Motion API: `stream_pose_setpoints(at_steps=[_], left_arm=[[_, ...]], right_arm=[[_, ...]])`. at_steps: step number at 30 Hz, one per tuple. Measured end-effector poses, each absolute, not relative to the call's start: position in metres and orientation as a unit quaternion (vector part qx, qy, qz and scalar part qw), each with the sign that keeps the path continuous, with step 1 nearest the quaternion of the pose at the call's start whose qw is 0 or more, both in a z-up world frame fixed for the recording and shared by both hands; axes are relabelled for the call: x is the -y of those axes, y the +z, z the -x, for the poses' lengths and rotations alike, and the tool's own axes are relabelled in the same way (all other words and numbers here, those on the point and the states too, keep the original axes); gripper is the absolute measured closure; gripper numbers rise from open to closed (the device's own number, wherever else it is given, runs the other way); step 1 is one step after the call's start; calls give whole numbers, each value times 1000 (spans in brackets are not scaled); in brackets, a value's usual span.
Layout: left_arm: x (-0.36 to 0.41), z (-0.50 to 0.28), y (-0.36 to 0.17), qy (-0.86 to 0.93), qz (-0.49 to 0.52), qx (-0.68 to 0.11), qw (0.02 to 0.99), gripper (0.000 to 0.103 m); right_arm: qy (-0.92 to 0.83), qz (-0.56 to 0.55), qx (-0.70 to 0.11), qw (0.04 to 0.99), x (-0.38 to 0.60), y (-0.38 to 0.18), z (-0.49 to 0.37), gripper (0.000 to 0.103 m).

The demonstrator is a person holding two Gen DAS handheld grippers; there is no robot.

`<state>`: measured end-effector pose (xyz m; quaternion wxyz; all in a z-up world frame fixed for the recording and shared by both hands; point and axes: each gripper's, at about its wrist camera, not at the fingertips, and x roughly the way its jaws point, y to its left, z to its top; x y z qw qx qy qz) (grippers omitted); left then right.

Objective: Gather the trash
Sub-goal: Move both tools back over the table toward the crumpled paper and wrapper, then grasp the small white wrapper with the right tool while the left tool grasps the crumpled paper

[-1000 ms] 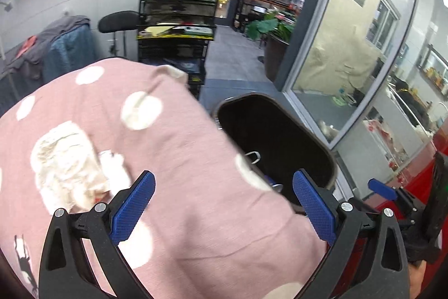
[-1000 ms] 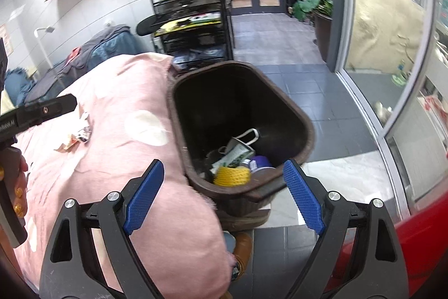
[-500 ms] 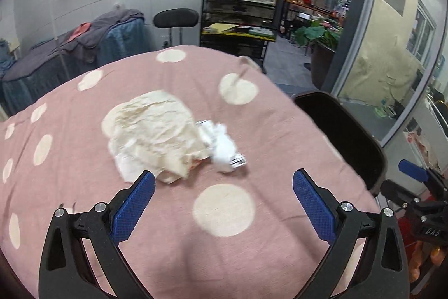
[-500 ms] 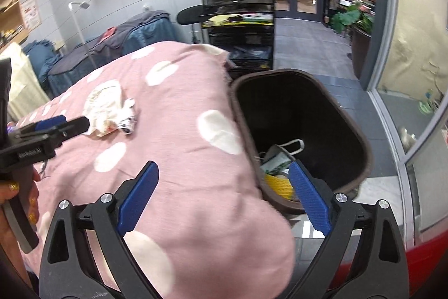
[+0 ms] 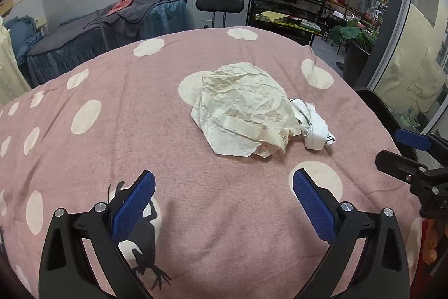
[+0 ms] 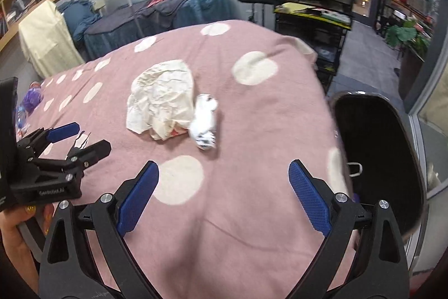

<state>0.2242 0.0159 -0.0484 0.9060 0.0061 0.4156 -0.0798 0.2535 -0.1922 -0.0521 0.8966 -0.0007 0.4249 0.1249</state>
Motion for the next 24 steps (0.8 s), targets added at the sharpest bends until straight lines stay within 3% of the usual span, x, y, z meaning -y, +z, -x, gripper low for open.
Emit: stream_pose_setpoints(at_steps=[6,12,14,16,24], left_arm=[[-20,-227,-52,-81,-18,-422,903,6],[-24,-234,-55,-84,-24,-426,900,6],[-26,-237,-56,-84,-22,-429,899,6],[-27,-239,-56,-85,-21,-429,899,6],[-20,-251,-57,-102,-17,-433,895,6]], right_arm=[[132,33,-470,872,158,-73,-297,12],[131,59,-502,853,140,-89,-322,34],[130,63,-506,850,138,-91,-327,58],[130,65,-510,847,138,-92,-328,73],[134,39,-487,862,155,-73,-311,76]])
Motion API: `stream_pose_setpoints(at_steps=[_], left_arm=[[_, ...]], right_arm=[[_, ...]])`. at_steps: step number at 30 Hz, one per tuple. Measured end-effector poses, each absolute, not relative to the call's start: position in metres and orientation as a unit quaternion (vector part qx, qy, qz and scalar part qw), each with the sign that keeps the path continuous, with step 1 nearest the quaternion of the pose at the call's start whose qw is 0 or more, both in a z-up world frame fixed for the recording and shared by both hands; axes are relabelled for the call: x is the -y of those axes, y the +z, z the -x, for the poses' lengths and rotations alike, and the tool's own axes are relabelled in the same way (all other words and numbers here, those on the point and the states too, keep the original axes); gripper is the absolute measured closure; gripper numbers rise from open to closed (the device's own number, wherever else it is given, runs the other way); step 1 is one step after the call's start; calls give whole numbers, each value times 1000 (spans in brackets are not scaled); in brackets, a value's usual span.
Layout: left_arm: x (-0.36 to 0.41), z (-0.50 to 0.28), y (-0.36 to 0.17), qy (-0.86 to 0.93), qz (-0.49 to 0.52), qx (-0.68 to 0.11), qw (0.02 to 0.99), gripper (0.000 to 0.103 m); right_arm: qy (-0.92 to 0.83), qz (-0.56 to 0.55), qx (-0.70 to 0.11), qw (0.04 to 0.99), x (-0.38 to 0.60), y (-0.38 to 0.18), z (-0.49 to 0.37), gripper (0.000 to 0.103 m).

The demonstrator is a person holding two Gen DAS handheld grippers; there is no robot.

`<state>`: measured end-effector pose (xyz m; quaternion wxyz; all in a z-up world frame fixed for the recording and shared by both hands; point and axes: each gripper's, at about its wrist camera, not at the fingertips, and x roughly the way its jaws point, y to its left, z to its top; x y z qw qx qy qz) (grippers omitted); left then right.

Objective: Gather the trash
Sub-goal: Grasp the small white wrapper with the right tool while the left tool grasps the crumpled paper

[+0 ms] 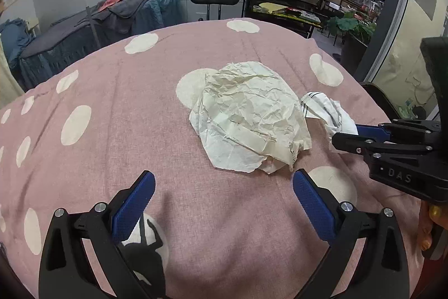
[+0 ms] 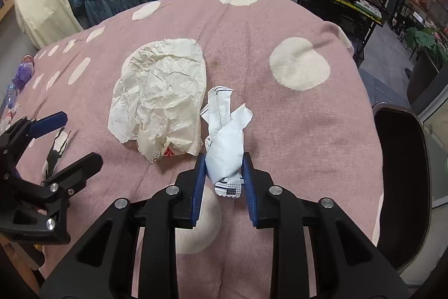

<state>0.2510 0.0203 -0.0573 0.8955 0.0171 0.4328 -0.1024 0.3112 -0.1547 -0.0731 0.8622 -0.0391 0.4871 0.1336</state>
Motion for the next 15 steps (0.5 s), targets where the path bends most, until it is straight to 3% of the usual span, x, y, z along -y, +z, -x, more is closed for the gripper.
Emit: stream_pose_setpoints(at_steps=[12,15], left_arm=[[14,-295,-75,-151,2,-476,867,6],[23,-302,-82,-148,-11,-484,862,11]], right_arm=[[117,12,-452,884,191,-48,-275,76],[115,7,-444,889,197,-46,-266,76]])
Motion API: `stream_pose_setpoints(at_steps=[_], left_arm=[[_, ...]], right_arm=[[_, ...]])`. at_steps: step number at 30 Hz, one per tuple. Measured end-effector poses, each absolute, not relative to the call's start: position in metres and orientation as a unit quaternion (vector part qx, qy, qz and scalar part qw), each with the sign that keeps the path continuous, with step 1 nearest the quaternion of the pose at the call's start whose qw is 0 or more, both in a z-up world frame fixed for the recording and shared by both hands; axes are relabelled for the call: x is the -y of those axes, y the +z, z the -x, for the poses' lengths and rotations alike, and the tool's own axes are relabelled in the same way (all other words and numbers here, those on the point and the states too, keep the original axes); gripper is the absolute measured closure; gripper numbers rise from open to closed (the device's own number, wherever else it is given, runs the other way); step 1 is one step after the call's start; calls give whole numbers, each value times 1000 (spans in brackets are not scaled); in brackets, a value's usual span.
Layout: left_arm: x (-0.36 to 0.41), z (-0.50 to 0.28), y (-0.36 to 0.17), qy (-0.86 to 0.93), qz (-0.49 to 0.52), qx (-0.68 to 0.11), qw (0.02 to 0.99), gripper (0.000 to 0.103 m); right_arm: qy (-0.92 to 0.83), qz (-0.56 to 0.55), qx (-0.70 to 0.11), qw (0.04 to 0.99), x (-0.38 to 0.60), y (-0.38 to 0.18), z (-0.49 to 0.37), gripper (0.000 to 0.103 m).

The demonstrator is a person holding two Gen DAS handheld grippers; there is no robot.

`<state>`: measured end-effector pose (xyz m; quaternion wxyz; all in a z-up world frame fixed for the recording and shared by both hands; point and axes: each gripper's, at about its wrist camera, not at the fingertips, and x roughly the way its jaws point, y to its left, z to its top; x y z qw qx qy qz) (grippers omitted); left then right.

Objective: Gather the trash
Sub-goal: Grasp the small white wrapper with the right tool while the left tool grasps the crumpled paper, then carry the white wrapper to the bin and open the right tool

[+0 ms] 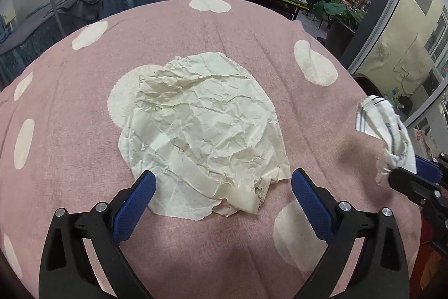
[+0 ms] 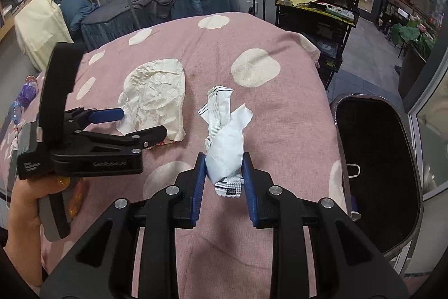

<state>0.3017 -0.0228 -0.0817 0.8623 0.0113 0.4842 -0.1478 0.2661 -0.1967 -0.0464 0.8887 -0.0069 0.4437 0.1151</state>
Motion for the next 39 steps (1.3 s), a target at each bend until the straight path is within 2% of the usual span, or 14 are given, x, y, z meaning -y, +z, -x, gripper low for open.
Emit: stream_pose_setpoints(at_steps=[2,3,7,11,15,26,39], left_arm=[[27,-304,-84,-148,-14,-488,860,28],[28,-303,-84,-145,-17,-487,861,30],[29,-299,-78,-152,-12,-478,865,57],[31,-293,-71,-159,-3,-466,870,72],[40,-280,-61,-177,-4,-447,877,75],[92,-238,-28,-241,-16,-395,886,75],[149,-220,-16,-304,-38,-379,873,75]], right_arm=[[114,-1,-440,891,202,-45,-262,76],[113,-6,-438,892,206,-44,-260,76],[101,-18,-429,897,221,-42,-253,76],[90,-33,-420,902,236,-42,-245,76],[81,-56,-409,907,254,-43,-236,76],[20,-95,-382,919,322,-41,-206,76],[-62,-103,-416,902,400,-75,-218,76]])
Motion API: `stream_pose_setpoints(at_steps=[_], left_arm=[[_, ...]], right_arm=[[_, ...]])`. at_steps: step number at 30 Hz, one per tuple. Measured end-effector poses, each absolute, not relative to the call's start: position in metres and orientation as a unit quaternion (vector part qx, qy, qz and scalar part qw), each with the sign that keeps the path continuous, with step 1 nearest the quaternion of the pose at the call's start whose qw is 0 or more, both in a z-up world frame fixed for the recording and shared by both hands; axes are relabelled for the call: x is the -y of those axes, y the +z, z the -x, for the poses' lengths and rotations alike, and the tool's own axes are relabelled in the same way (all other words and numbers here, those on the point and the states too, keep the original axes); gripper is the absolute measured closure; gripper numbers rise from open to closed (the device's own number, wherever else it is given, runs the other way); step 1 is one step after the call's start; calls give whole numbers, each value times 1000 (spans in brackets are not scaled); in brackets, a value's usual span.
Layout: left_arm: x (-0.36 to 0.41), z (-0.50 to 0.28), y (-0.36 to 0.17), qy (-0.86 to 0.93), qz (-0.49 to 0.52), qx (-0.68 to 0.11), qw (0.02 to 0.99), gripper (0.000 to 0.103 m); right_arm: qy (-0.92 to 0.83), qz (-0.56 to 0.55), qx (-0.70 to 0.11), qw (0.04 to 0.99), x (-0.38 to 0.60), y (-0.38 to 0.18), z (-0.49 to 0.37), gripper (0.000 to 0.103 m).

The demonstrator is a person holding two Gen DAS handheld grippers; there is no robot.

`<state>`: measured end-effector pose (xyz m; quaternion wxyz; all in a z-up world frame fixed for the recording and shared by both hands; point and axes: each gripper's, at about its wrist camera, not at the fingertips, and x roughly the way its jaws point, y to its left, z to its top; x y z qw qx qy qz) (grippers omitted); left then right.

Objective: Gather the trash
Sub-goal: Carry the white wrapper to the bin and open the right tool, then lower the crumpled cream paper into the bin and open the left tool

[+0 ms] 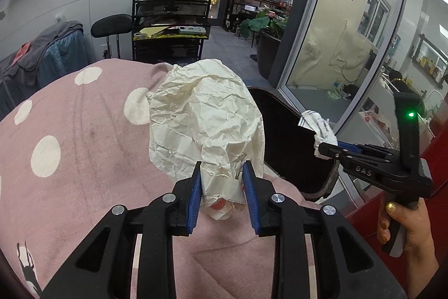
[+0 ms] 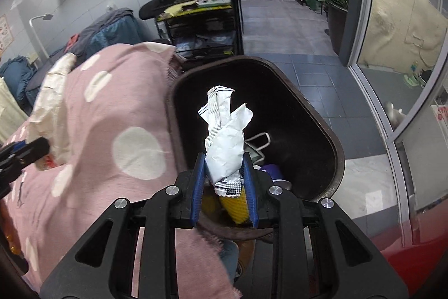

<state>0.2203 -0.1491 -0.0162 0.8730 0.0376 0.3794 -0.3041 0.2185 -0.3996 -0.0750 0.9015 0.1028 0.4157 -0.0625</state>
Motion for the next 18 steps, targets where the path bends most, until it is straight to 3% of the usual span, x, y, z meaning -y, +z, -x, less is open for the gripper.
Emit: stream_pose_setpoints(at_steps=[7,10,13,18], left_arm=[[169,-217,-17,-319,-49,-380,867,75],[177,-219,-17,-323,-55,-380,865,75],[185,-222,-20,-333,-58,-387,858,75],[200,-233,-26,-348,-48,-406,844,75]], right_arm=[[-75,-114,-447,884,418,-110,-241,76],[-79,-128,-454,878,423,-123,-247,65],[-85,-137,-456,875,428,-132,-251,37],[-87,-145,-440,882,426,-128,-238,36]])
